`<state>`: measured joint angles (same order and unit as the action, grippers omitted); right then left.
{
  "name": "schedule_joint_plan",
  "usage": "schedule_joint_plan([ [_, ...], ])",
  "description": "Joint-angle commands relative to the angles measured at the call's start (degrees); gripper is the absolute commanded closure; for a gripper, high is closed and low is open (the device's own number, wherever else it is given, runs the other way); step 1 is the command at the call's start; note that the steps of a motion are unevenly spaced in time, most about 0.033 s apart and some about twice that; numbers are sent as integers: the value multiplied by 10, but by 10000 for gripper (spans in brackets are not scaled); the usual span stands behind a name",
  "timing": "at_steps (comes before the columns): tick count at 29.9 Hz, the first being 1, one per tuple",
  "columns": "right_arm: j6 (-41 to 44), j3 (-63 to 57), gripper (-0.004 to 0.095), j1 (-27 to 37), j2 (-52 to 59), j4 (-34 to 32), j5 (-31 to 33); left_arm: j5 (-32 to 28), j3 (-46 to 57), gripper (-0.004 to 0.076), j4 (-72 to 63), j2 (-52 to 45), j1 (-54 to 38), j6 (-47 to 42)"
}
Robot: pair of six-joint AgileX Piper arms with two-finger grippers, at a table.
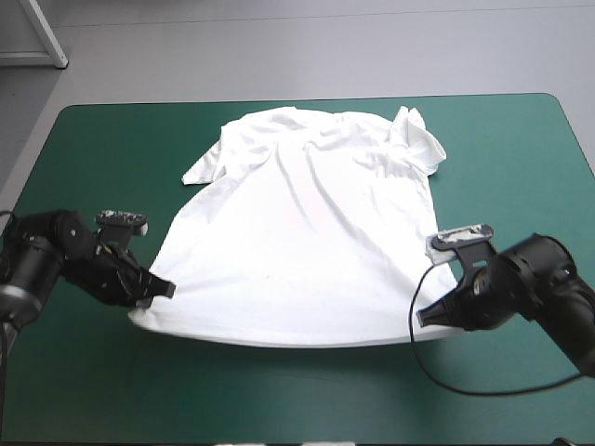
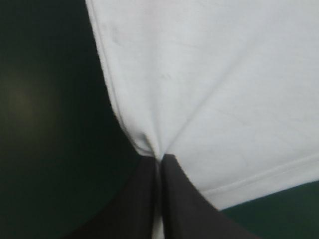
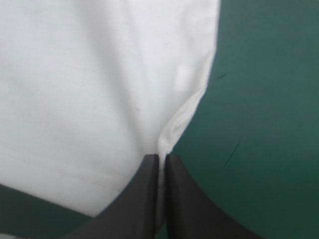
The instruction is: Fold the cloth
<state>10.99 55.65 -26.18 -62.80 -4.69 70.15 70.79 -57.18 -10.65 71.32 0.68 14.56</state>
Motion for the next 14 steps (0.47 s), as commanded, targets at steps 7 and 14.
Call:
schedule_joint_plan([
  [7,-17,-144,926,3,163,101,-2,31,134,733,24,-142,63,-55],
  [14,-14,-188,926,3,171,99,-3,31,177,732,14,-150,85,-74],
])
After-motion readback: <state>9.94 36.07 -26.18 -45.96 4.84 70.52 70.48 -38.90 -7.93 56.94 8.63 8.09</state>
